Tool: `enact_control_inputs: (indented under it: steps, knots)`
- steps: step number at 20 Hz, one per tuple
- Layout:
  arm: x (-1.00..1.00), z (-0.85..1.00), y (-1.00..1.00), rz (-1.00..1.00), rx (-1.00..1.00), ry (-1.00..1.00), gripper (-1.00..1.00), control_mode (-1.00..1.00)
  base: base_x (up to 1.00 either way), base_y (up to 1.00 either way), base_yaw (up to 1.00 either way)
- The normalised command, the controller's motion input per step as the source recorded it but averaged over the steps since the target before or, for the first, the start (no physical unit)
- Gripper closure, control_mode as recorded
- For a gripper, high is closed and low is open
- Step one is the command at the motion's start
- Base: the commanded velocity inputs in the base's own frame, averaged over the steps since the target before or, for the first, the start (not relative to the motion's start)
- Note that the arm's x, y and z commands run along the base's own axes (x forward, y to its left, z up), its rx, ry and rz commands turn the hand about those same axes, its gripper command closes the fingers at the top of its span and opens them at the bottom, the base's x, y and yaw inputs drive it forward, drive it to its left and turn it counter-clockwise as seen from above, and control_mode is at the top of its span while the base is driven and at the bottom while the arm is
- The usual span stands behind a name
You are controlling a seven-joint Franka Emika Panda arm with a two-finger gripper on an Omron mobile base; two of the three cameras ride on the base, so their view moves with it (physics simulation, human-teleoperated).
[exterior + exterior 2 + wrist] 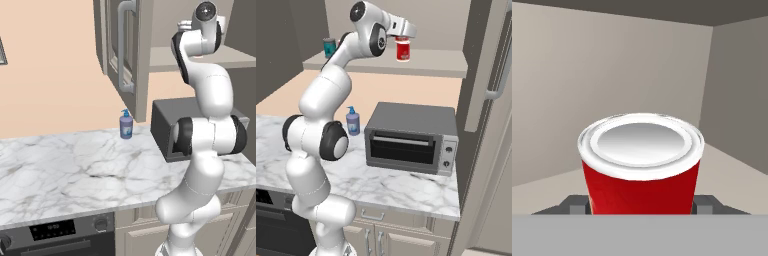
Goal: Stack two cans on top of the other two cans in the cabinet.
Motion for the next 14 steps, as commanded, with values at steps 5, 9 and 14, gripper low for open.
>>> enact_control_inputs:
  steps: [5,9,14]
  knots:
    - [0.04,-0.01,-0.04,0.01,-0.01,0.00,1.00,-1.00,0.00,0.00,0.00]
    - [0.00,-0.11,0.00,0.00,0.00,0.00,1.00,-1.00,0.00,0.00,0.00]
    - [0.00,-0.12,0.00,0.00,0.00,0.00,-1.00,-1.00,0.00,0.00,0.00]
